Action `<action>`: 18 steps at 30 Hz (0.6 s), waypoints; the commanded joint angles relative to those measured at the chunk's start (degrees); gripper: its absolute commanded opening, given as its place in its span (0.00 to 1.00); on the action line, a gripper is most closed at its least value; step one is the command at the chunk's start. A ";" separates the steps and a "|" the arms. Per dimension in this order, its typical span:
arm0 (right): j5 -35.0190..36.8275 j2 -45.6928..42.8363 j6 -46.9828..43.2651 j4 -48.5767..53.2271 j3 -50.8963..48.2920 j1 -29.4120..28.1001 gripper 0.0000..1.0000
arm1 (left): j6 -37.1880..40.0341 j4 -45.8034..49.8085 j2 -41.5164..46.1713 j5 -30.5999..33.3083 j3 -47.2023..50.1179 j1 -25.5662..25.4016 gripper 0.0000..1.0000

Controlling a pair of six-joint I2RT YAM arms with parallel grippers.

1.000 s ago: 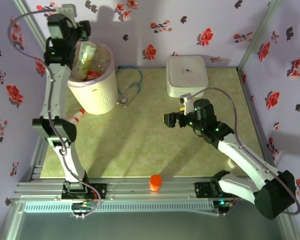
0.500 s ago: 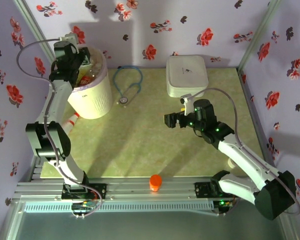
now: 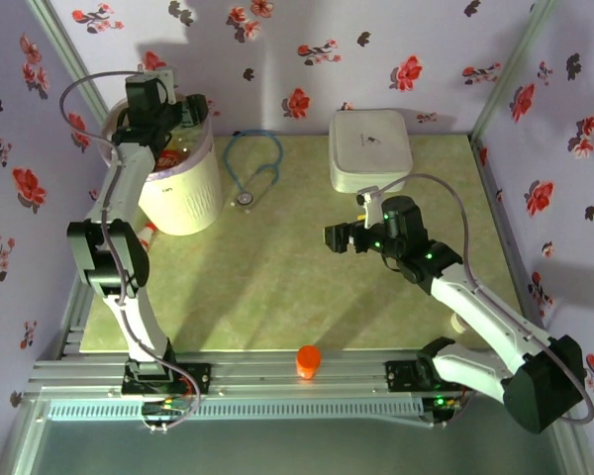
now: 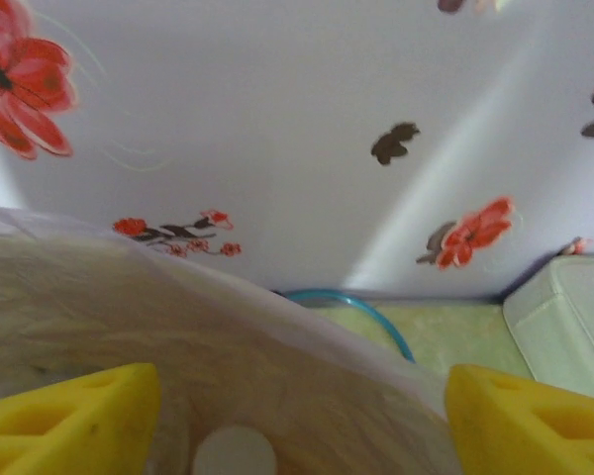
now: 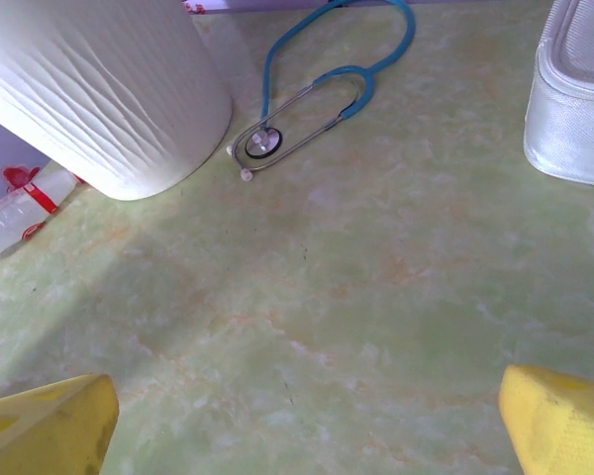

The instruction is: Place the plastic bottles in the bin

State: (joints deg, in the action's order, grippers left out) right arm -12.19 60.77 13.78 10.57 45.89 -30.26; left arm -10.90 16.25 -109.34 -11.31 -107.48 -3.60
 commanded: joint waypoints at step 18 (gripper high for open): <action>0.30 3.20 -0.31 -4.15 -0.54 -0.06 0.99 | -4.39 14.13 37.38 19.37 17.52 10.08 1.00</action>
State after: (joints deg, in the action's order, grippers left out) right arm -12.19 63.40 13.76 7.81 45.89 -30.26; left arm -9.98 28.38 -75.44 2.20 -97.54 3.66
